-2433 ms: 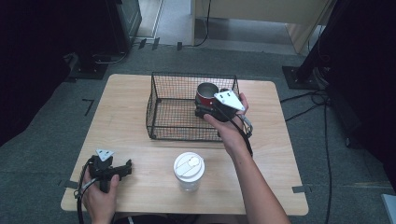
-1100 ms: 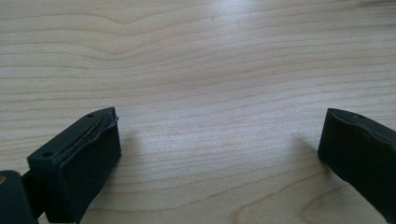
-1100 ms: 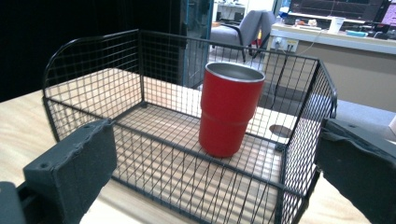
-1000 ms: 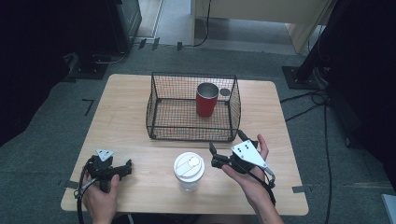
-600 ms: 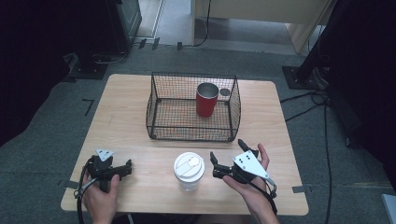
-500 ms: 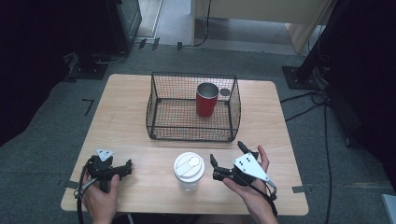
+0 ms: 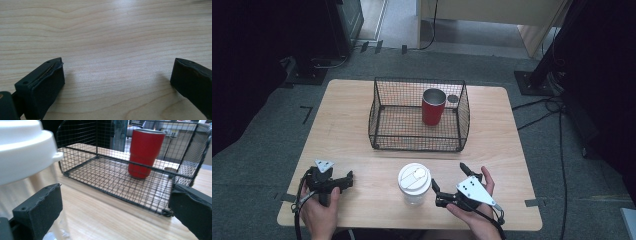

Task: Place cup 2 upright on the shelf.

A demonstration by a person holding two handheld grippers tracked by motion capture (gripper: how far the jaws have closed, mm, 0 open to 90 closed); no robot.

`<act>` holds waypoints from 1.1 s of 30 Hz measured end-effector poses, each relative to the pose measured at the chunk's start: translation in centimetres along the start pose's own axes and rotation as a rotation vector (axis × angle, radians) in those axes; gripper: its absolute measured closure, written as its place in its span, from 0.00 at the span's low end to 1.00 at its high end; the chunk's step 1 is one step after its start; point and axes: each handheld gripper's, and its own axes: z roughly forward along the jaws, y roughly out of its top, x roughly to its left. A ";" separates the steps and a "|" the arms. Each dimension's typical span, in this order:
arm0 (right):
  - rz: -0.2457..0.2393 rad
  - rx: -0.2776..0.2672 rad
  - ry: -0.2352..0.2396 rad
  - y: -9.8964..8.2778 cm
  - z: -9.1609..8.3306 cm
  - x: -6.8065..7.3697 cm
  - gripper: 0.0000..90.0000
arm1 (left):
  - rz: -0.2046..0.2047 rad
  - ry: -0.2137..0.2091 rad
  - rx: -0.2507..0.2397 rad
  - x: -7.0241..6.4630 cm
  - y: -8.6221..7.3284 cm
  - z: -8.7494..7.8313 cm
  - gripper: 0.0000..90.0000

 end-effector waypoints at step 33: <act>0.004 0.035 0.156 -1.3 -1.2 3.7 0.00 | -0.002 0.000 -0.002 0.0 0.0 0.0 0.00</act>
